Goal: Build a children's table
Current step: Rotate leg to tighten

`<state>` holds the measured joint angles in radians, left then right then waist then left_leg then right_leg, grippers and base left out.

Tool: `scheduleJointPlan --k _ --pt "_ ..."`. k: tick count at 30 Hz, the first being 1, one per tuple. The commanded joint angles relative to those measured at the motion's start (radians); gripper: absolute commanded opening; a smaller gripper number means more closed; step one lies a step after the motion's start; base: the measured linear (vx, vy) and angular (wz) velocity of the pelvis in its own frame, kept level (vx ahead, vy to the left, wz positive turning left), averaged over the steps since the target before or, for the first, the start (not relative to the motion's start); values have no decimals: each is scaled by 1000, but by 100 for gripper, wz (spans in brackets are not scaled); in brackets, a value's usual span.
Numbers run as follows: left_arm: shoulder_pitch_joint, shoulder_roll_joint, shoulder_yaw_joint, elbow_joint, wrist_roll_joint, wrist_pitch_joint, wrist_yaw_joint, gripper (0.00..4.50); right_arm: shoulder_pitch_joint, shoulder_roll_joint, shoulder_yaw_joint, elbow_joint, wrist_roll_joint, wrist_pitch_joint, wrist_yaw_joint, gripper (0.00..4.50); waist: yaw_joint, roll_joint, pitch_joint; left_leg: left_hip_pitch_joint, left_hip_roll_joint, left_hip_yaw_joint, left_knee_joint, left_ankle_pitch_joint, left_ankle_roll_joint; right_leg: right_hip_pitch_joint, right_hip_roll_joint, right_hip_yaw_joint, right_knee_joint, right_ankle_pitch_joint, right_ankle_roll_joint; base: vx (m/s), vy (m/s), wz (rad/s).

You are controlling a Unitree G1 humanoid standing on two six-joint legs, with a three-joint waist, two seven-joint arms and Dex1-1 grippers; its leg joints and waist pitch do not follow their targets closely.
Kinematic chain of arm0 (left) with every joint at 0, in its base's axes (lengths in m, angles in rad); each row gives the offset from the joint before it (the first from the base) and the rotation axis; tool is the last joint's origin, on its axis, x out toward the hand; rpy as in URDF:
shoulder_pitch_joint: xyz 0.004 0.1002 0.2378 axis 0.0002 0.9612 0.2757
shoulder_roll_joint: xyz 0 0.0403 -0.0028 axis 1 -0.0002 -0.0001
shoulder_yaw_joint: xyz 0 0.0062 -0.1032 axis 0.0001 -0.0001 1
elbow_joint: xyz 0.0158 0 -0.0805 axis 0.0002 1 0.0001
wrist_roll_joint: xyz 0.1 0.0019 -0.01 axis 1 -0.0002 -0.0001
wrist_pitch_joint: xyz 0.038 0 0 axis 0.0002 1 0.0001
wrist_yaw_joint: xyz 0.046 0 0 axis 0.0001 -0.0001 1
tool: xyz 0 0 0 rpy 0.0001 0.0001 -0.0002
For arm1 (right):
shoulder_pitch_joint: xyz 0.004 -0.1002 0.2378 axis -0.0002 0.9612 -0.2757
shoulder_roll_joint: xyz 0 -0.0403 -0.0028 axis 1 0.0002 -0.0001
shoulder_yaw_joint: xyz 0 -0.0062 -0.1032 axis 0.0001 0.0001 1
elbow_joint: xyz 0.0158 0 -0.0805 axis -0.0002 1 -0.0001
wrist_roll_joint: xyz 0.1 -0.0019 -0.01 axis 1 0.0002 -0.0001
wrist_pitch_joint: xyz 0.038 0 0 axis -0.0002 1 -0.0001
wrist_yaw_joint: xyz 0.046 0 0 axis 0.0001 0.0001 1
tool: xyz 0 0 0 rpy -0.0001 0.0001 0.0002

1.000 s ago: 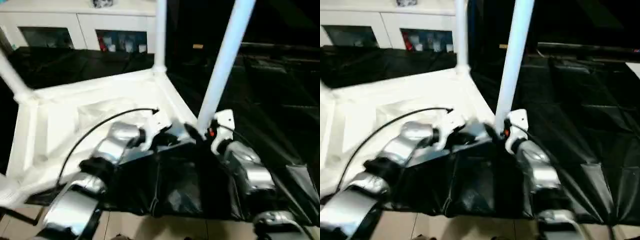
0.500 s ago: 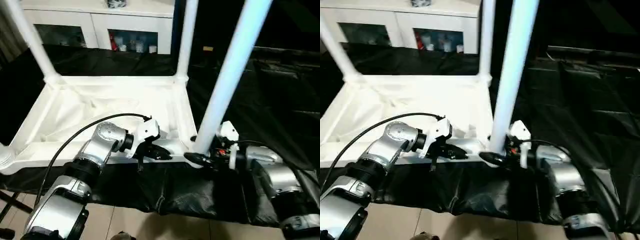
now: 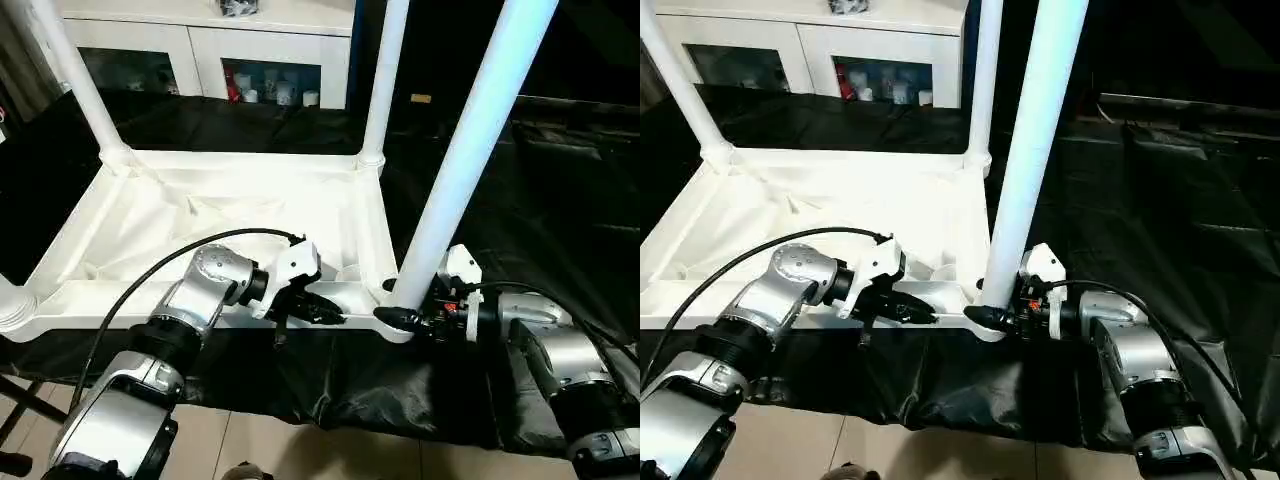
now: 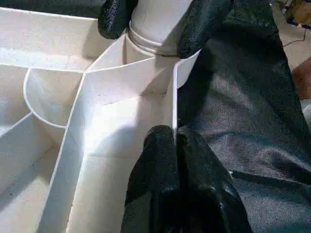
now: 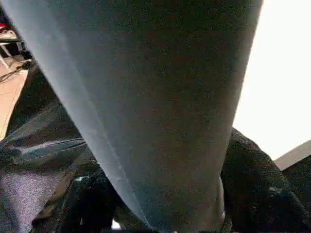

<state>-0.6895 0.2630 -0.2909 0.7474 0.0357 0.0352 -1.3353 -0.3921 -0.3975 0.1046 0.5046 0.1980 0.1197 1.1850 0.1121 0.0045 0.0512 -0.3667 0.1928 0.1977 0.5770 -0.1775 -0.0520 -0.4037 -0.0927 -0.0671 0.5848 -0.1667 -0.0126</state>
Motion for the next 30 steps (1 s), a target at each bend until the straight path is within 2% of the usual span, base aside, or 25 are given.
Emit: scheduleJointPlan --k 1,3,4,5,6,7,8,9,10,12,13,14,15,17,18,19,20,23,29,30 --pt "-37 -33 18 -7 -12 -20 67 0 26 18 33 20 -28 -1 -5 248 -3 -1 -69 15 42 -14 -60 -198 62 52 -56 37 -55 -165 -252 0 0 0" --pt "-40 -47 16 3 1 -12 106 0 27 40 23 38 -35 -20 -63 248 -4 2 -66 18 44 -13 -62 -221 52 46 -56 38 -59 -188 -251 0 0 0" --pt "-41 -52 12 7 7 -10 116 0 25 52 16 50 -37 -20 -98 248 -6 1 -64 18 43 -15 -65 -250 37 49 -56 37 -63 -229 -242 0 0 0" --pt "-51 -84 10 27 27 12 190 0 22 108 -16 75 -36 -12 -222 248 -12 -2 -61 18 43 -17 -70 -281 20 46 -58 38 -69 -285 -223 0 0 0" --pt "-55 -98 10 34 34 20 218 0 21 130 -29 79 -34 -1 -268 248 -14 -5 -59 20 42 -19 -71 -295 15 44 -59 38 -72 -312 -215 0 0 0" --pt "-57 -104 9 37 37 25 231 0 21 140 -34 81 -32 5 -289 248 -19 -3 -57 23 39 -22 -73 -322 1 43 -61 37 -78 -372 -197 0 0 0" --pt "-70 -139 11 59 49 42 302 0 18 195 -57 86 -30 25 -393 248 -22 -4 -57 23 39 -24 -74 -330 -3 44 -61 36 -80 -393 -187 0 0 0" --pt "-73 -147 12 63 51 45 317 0 16 208 -62 88 -30 31 -417 248 -28 -5 -54 26 38 -25 -76 -352 -12 37 -60 37 -84 -426 -175 0 0 0" --pt "-81 -170 16 74 52 59 354 0 9 244 -72 98 -36 42 -489 248 -32 -1 -53 27 38 -28 -77 -366 -17 37 -61 36 -87 -447 -168 0 0 0" --pt "-92 -197 22 86 50 73 396 0 -7 281 -76 119 -54 43 -576 248 -39 -1 -52 29 35 -29 -78 -395 -21 37 -61 34 -95 -497 -145 0 0 0" --pt "-111 -238 32 105 46 89 457 0 -51 348 -106 173 -60 46 -727 248 -52 7 -50 32 33 -31 -80 -425 -34 30 -59 33 -98 -510 -141 0 0 0" --pt "-120 -253 33 114 48 90 480 0 -71 378 -116 195 -61 32 -777 248 -56 7 -51 33 32 -35 -81 -432 -40 33 -59 30 -99 -518 -136 0 0 0" --pt "-123 -260 31 116 49 86 483 0 -82 394 -116 203 -64 21 -798 248 -63 10 -52 31 31 -37 -82 -439 -39 36 -59 28 -101 -517 -129 0 0 0" --pt "-126 -267 29 119 54 79 485 0 -91 411 -114 210 -73 5 -816 248 -65 12 -54 33 31 -35 -81 -441 -27 33 -57 30 -105 -491 -131 0 0 0" --pt "-125 -270 28 117 53 76 476 0 -92 421 -95 205 -95 -18 -814 282 -67 11 -53 32 31 -33 -81 -441 -23 32 -56 32 -105 -476 -135 0 0 0" --pt "-122 -270 26 113 53 69 461 0 -90 431 -86 197 -103 -33 -811 282 -71 18 -54 27 30 -31 -82 -440 -22 35 -52 33 -100 -418 -153 0 0 0" --pt "-117 -263 25 104 50 57 434 0 -86 439 -90 180 -96 -40 -800 319 -70 15 -57 28 29 -30 -81 -433 -17 37 -53 34 -98 -401 -159 0 0 0" --pt "-112 -249 28 94 39 43 402 0 -81 436 -108 161 -77 -38 -800 319 -71 19 -60 21 30 -26 -80 -370 8 46 -53 38 -87 -316 -195 0 0 0" --pt "-108 -238 27 89 35 37 382 0 -77 429 -116 153 -66 -38 -789 319 -71 22 -61 20 31 -21 -77 -313 27 50 -54 38 -82 -277 -215 0 0 0" --pt "-94 -204 29 66 17 22 316 0 -62 370 -111 128 -56 -40 -695 319 -74 -5 -61 18 31 -18 -77 -310 35 50 -52 38 -85 -287 -210 0 0 0"
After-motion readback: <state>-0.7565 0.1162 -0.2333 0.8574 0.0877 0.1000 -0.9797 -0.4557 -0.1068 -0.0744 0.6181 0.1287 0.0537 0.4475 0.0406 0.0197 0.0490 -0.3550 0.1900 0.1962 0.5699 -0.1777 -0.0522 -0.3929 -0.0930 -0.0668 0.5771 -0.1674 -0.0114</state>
